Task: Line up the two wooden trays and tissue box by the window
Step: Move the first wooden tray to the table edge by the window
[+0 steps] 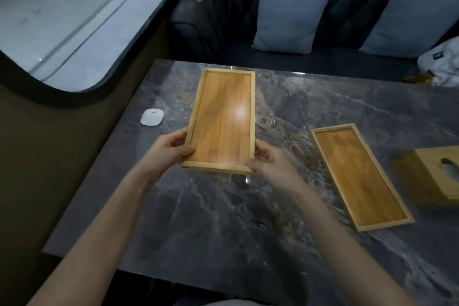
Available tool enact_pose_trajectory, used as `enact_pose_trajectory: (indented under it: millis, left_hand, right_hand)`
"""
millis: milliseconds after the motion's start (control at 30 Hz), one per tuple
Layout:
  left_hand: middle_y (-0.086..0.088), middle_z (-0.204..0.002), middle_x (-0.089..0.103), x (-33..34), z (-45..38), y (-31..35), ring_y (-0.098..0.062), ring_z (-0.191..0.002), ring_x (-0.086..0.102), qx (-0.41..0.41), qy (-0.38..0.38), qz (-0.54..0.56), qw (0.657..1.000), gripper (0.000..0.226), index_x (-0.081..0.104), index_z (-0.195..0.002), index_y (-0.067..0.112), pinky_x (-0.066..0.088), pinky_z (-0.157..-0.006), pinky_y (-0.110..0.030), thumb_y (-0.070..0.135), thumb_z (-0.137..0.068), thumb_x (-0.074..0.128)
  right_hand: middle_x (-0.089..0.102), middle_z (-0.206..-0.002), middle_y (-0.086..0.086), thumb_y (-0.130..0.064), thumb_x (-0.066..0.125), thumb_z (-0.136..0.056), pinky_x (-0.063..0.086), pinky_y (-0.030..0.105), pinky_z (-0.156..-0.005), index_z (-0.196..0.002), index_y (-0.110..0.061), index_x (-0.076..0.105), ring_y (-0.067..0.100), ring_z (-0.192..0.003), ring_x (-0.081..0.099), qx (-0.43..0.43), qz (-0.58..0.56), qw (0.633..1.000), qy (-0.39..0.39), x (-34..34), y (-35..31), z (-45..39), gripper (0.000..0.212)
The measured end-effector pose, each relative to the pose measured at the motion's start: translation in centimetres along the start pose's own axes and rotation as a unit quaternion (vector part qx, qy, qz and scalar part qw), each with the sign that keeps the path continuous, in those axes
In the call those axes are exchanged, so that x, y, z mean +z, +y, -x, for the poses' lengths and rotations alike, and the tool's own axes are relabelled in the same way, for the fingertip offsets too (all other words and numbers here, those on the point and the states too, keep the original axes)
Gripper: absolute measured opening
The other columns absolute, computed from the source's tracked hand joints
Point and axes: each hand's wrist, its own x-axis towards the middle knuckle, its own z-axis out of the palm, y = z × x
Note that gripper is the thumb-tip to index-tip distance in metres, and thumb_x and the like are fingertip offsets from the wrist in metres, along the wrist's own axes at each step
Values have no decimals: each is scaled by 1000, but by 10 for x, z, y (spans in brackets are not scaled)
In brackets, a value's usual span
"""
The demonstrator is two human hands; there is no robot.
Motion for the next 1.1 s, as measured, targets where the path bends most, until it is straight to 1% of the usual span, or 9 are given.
enact_pose_trajectory:
  millis: [133, 233, 333, 400, 467, 567, 667, 867, 1100]
  left_hand:
    - [10, -105, 61, -49, 2, -2, -1, -90, 57, 9, 33, 0, 999, 55, 41, -137, 16, 53, -69, -15, 1, -86, 56]
    - [2, -117, 57, -85, 2, -7, 0, -89, 55, 6, 55, -16, 998, 56, 39, -138, 14, 52, -58, -8, 2, -86, 56]
    - [3, -117, 49, -118, 1, -14, 2, -85, 50, -6, 61, -39, 997, 57, 34, -140, 13, 48, -54, -3, 2, -88, 53]
    - [-3, -127, 47, -136, -2, -22, -5, -94, 52, -24, 57, -47, 997, 57, 31, -142, 13, 50, -67, -10, 2, -89, 51]
    - [-6, -135, 45, -152, -4, -33, -14, -111, 48, -47, 60, -59, 995, 56, 30, -142, 14, 43, -84, -23, 3, -90, 49]
    - [-6, -141, 42, -173, -8, -52, -23, -128, 42, -81, 53, -55, 994, 55, 30, -142, 17, 38, -95, -32, 6, -92, 47]
    - [-6, -146, 38, -188, -12, -71, -25, -132, 37, -102, 50, -56, 992, 55, 29, -142, 18, 34, -106, -40, 8, -92, 48]
    - [-7, -145, 39, -207, -19, -97, -25, -132, 37, -127, 52, -48, 989, 55, 29, -143, 18, 30, -109, -40, 8, -92, 48]
    - [-6, -148, 36, -220, -28, -116, -24, -134, 34, -137, 53, -35, 988, 55, 28, -142, 15, 28, -109, -35, 6, -92, 48]
  right_hand:
    - [60, -105, -1, 9, 53, -82, 51, 19, -76, -120, -24, 48, 13, -95, 58, -14, -14, 999, -25, 42, -12, -27, 51]
    - [61, -108, 2, 7, 55, -82, 52, 23, -74, -122, -17, 50, 17, -99, 60, -8, 1, 999, -37, 78, -12, -51, 47]
    - [58, -108, 7, 6, 53, -84, 57, 22, -57, -129, -9, 44, 21, -94, 58, 12, -2, 999, -50, 116, -7, -72, 48]
    - [56, -109, 8, 4, 52, -85, 57, 20, -54, -133, -13, 40, 23, -94, 57, 31, 6, 997, -63, 139, -3, -82, 52]
    - [55, -110, 6, 2, 51, -87, 58, 20, -56, -134, -14, 38, 24, -97, 57, 51, 18, 996, -74, 159, 4, -92, 51]
    - [54, -113, 6, -1, 51, -88, 59, 22, -60, -133, -10, 39, 25, -100, 57, 88, 16, 993, -74, 186, 16, -102, 47]
    - [53, -116, 4, -4, 51, -89, 58, 23, -63, -133, -13, 40, 24, -104, 56, 115, 22, 991, -70, 206, 25, -108, 47]
    - [55, -114, 1, -6, 49, -89, 58, 38, -80, -132, -20, 42, 23, -106, 56, 132, 46, 988, -61, 233, 38, -118, 46]
    - [55, -98, -9, -1, 46, -90, 58, 25, -71, -129, -21, 43, 13, -94, 56, 136, 47, 988, -57, 251, 44, -121, 44]
